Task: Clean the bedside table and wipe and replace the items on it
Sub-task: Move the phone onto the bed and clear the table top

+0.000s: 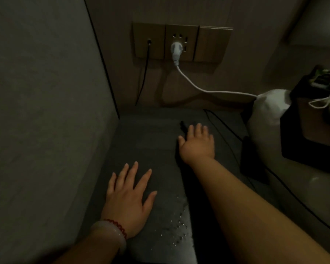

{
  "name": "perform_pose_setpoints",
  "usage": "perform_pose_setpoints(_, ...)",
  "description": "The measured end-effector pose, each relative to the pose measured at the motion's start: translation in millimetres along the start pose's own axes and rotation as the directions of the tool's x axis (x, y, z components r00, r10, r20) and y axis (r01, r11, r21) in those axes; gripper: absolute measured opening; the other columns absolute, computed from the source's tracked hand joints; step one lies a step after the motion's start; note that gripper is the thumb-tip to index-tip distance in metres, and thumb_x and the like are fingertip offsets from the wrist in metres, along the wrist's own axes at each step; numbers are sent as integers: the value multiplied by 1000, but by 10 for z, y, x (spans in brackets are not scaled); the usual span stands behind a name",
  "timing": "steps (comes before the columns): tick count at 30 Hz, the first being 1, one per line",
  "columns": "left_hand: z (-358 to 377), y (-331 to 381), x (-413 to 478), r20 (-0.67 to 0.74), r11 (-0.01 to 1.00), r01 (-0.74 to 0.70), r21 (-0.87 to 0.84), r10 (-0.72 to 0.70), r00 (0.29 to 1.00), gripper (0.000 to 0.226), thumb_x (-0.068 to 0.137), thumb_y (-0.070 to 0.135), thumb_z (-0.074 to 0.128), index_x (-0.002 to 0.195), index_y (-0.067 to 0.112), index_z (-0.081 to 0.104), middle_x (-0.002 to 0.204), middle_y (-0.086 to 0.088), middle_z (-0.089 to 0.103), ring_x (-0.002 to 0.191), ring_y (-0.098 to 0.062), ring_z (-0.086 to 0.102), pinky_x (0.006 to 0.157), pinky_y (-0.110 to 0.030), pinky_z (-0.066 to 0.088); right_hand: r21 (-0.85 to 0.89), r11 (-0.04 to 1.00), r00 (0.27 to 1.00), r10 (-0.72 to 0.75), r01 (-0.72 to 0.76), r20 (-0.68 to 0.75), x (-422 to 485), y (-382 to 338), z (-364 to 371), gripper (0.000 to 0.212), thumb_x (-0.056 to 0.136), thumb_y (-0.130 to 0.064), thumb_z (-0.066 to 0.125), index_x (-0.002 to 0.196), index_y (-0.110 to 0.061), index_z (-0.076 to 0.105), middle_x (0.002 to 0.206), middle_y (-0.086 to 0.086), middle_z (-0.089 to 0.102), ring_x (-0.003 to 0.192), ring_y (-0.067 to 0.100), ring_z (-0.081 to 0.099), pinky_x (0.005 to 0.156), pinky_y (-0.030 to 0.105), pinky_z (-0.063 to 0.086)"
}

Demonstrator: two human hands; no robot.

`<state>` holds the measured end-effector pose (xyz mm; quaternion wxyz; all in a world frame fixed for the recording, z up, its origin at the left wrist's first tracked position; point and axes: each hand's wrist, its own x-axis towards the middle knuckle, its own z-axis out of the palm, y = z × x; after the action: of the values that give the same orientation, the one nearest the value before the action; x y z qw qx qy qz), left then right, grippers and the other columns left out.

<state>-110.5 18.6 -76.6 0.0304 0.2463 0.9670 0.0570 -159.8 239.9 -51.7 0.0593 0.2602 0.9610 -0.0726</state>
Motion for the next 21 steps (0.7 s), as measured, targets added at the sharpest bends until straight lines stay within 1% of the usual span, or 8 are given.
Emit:
perform_pose_setpoints(3, 75, -42, -7, -8, 1000, -17, 20, 17, 1000, 55, 87, 59, 34, 134, 35, 48, 144, -6, 46, 133, -26, 36, 106, -45, 17, 33, 941, 942, -336, 335, 18, -94, -450, 65, 59, 100, -46, 17, 151, -19, 7, 160, 4, -3, 146, 22, -6, 117, 41, 0)
perform_pose_setpoints(6, 108, -50, -17, -62, 999, -32, 31, 34, 998, 54, 87, 58, 35, 134, 35, 47, 144, -6, 46, 133, -26, 36, 106, -46, 18, -16, 895, 895, -444, 445, 44, -28, -500, 73, 60, 100, -48, 19, 152, -21, 5, 160, 2, -4, 146, 19, -6, 117, 39, 0)
perform_pose_setpoints(9, 115, -56, -20, -56, 999, -27, 27, 29, 998, 54, 86, 59, 36, 134, 36, 46, 144, -6, 46, 134, -26, 38, 107, -46, 17, -64, 954, 955, -296, 294, -21, 241, -181, 17, 66, 97, -54, 22, 152, -20, 8, 160, 4, 1, 146, 22, 1, 117, 40, 5)
perform_pose_setpoints(12, 120, -60, -10, -62, 999, -29, 17, 30, 998, 55, 85, 59, 37, 134, 36, 46, 144, -5, 46, 134, -27, 40, 106, -47, 18, 11, 1000, 998, -2, 2, 60, 466, -10, -142, 74, 94, -62, 15, 152, -18, 4, 160, 5, -5, 146, 23, -4, 117, 42, 1)
perform_pose_setpoints(14, 119, -58, -10, -69, 999, -37, 11, 38, 997, 55, 84, 59, 38, 134, 36, 46, 144, -6, 46, 134, -28, 42, 104, -47, 19, 42, 998, 995, 34, -38, 90, 547, -174, -179, 76, 93, -64, 14, 152, -16, 3, 159, 6, -7, 146, 24, -7, 117, 43, -1)
perform_pose_setpoints(16, 114, -50, -9, -63, 999, -43, -7, 43, 997, 56, 83, 58, 39, 134, 36, 46, 144, -6, 46, 134, -28, 41, 104, -48, 20, 33, 994, 992, -107, 105, 74, 570, -515, -145, 73, 95, -61, 16, 152, -17, 5, 159, 5, -5, 146, 25, -6, 116, 43, -1)
perform_pose_setpoints(19, 135, -63, 3, -76, 998, -52, -25, 50, 996, 55, 82, 57, 39, 133, 35, 44, 142, -7, 48, 133, -26, 36, 103, -48, 22, 23, 919, 914, -393, 393, 99, 494, -1136, -17, 68, 96, -58, 17, 152, -21, 5, 159, 2, -6, 146, 22, -7, 116, 42, -2)
perform_pose_setpoints(21, 153, -75, 12, -83, 998, -64, -19, 62, 995, 54, 84, 57, 37, 133, 35, 44, 141, -7, 50, 132, -26, 36, 102, -47, 23, 29, 884, 873, -465, 467, 148, 488, -1377, 7, 66, 96, -59, 16, 151, -25, 2, 159, -1, -9, 146, 20, -9, 116, 41, -4)
